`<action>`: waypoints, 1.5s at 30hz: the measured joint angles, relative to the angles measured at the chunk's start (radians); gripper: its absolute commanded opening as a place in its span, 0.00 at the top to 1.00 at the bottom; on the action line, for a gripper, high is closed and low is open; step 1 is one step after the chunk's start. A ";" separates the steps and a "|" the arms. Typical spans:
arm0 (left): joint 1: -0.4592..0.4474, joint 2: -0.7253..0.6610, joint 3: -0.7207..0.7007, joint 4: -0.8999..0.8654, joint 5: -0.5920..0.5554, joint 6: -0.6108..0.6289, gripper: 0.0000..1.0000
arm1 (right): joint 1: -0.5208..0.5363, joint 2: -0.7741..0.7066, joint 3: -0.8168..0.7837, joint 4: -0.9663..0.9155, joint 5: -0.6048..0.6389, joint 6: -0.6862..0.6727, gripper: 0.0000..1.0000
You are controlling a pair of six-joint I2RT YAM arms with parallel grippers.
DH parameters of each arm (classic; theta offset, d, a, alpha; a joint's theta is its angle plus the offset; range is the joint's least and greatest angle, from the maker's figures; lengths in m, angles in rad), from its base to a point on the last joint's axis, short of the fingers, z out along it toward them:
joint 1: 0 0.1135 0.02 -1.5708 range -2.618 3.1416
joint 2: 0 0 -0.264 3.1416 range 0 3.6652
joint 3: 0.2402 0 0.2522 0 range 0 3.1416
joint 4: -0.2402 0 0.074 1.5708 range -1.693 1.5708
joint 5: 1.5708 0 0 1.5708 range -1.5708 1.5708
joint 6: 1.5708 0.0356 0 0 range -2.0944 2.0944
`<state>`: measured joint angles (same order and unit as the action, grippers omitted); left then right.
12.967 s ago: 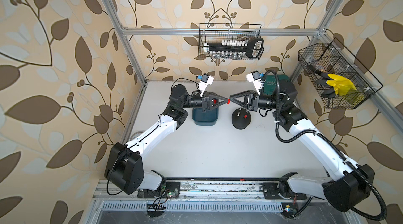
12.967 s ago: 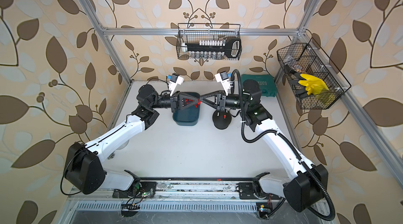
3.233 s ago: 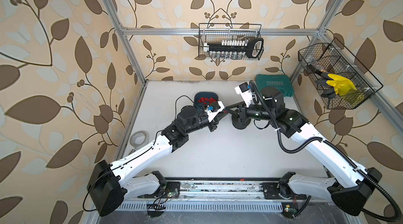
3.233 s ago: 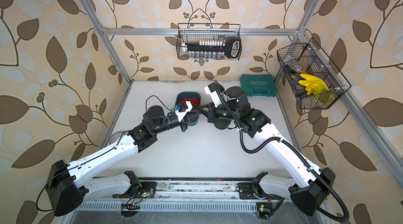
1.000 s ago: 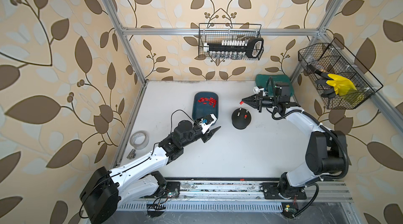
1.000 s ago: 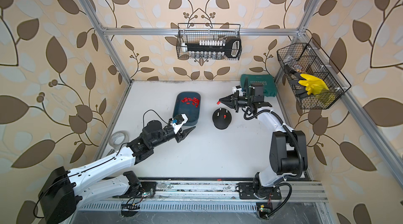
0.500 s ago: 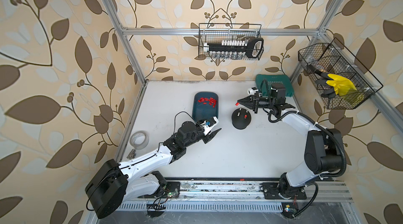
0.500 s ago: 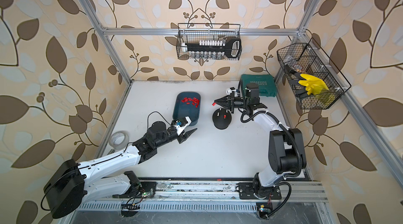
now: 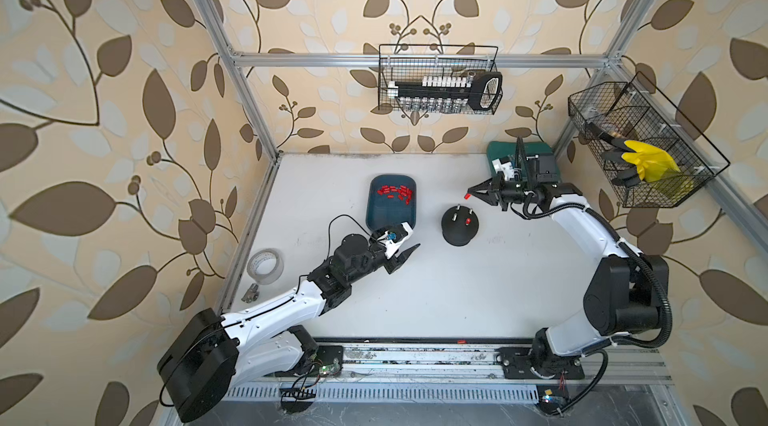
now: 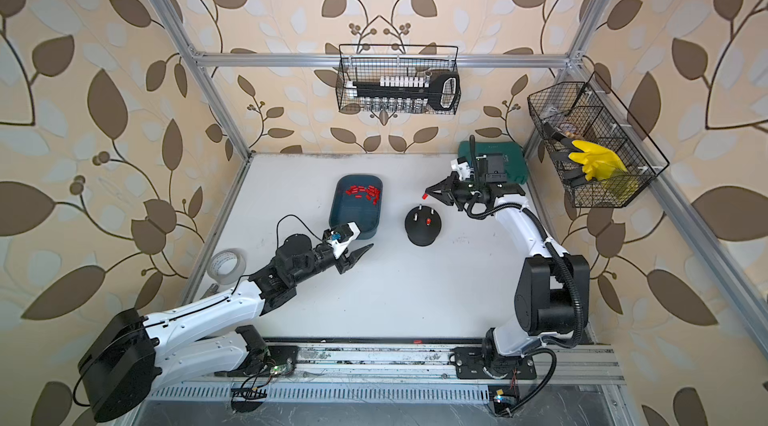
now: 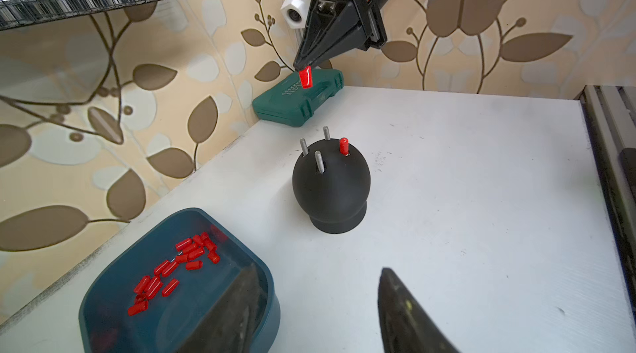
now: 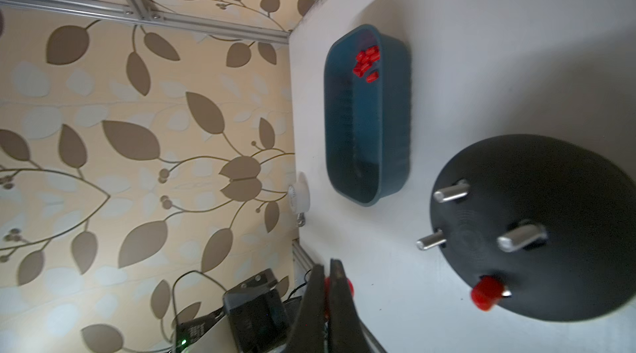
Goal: Cover the protruding screws with screw protection sleeves
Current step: Attach the screw protection sleeve to the screw.
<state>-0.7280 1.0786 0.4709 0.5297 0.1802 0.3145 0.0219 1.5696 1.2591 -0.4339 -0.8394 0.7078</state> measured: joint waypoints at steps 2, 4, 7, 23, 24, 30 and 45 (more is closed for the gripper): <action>0.000 0.014 -0.003 0.009 0.000 -0.008 0.40 | 0.000 0.000 -0.001 -0.029 0.064 -0.046 1.00; 0.000 0.029 -0.003 0.018 -0.001 -0.014 0.39 | 0.000 0.000 -0.002 -0.045 0.117 -0.081 1.00; 0.000 0.042 -0.003 0.025 -0.001 -0.020 0.39 | 0.000 0.000 -0.003 -0.056 0.190 -0.120 1.00; 0.000 0.061 -0.003 0.028 -0.001 -0.027 0.38 | 0.012 0.050 -0.006 -0.069 0.283 -0.185 1.00; 0.000 0.061 -0.003 0.028 -0.001 -0.027 0.38 | 0.013 0.051 -0.008 -0.068 0.283 -0.185 1.00; 0.000 0.061 -0.003 0.024 -0.001 -0.027 0.38 | 0.020 0.055 -0.009 -0.056 0.284 -0.185 1.00; 0.000 0.061 -0.003 0.019 0.000 -0.027 0.38 | 0.024 0.071 -0.026 -0.010 0.308 -0.189 1.00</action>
<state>-0.7280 1.1400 0.4675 0.5484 0.1802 0.2871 0.0460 1.6405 1.2327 -0.4438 -0.5316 0.5190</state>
